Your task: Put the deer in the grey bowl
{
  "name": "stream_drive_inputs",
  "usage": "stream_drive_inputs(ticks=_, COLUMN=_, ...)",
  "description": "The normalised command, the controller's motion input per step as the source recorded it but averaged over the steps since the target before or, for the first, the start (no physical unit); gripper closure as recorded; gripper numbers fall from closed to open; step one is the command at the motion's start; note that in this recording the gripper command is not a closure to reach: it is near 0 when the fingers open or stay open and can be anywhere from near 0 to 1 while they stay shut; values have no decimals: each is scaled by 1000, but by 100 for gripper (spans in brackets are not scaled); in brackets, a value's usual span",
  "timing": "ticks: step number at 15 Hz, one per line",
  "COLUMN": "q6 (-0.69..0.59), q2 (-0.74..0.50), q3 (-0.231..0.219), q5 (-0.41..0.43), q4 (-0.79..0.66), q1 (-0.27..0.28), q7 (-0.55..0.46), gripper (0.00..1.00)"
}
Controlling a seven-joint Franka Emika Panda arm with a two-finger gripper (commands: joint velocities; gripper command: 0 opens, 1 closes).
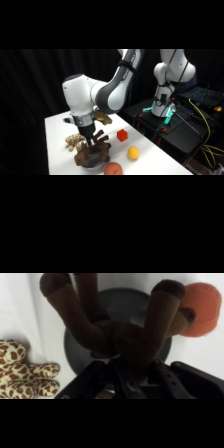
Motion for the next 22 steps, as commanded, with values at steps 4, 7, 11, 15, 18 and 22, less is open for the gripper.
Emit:
stream_drive_inputs(ticks=4, q6=-30, q2=72, q3=-80, q5=-129, q4=181, q1=64, q7=144, gripper=0)
stream_drive_inputs(ticks=7, q6=-58, q2=24, q3=-90, q5=-123, q4=131, q1=64, q7=127, gripper=0)
stream_drive_inputs(ticks=11, q6=-217, q2=-120, q3=-50, q5=-74, q4=65, q1=39, q7=72, gripper=0)
stream_drive_inputs(ticks=15, q6=-488, q2=-514, q3=-11, q5=-9, q4=-72, q1=-24, q7=10, gripper=0)
stream_drive_inputs(ticks=18, q6=-604, q2=-666, q3=-1, q5=58, q4=-87, q1=-79, q7=-57, gripper=0)
stream_drive_inputs(ticks=22, q6=-618, q2=-538, q3=-34, q5=66, q4=27, q1=-69, q7=-49, gripper=0)
